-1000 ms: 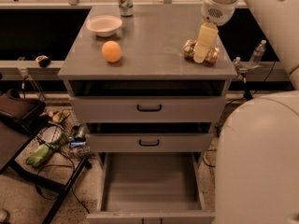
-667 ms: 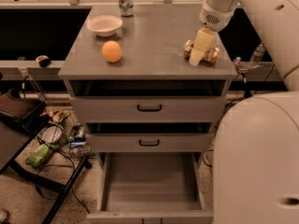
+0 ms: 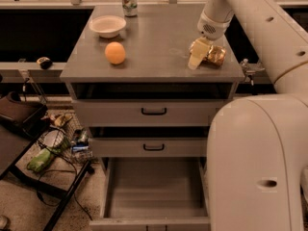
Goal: Place orange can into bottom drawer
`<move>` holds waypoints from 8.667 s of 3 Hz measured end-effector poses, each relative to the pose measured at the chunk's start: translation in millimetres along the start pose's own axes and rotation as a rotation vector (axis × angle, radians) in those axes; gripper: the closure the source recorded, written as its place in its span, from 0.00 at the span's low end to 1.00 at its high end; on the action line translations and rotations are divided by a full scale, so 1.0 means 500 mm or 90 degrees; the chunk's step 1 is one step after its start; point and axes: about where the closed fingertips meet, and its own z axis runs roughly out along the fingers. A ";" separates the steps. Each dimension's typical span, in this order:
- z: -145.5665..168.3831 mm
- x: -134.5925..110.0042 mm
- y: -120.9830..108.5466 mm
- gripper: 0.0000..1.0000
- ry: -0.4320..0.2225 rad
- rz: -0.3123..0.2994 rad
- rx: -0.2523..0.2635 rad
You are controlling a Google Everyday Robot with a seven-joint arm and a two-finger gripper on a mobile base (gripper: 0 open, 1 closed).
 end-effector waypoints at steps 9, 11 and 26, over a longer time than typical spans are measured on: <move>0.027 0.276 0.303 1.00 -0.140 0.180 0.042; 0.418 0.470 0.471 1.00 -0.094 0.287 -0.161; 1.325 0.109 0.892 0.00 -0.011 0.534 -0.443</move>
Offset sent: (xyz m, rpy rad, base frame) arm 0.0067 0.0046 -0.0165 -0.0072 0.0201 0.0026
